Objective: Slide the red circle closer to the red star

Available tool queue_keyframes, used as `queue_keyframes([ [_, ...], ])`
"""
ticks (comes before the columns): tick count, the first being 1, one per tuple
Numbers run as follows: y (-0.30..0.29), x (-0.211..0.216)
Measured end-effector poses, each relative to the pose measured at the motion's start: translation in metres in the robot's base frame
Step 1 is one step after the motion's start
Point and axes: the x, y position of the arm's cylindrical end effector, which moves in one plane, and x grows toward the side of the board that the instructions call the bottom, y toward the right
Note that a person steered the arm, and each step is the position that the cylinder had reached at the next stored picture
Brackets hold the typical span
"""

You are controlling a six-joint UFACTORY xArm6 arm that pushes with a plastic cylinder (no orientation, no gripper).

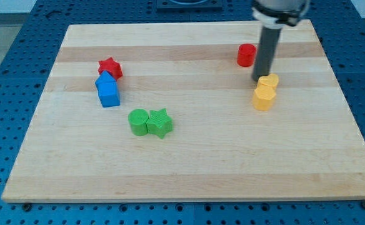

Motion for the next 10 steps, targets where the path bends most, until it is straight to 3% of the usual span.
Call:
queue_keyframes([
  [1,0.032,-0.030],
  [2,0.025,-0.048],
  [5,-0.064,-0.074],
  [7,-0.070,-0.090],
  [9,-0.130,-0.099],
  [10,-0.127,-0.098],
])
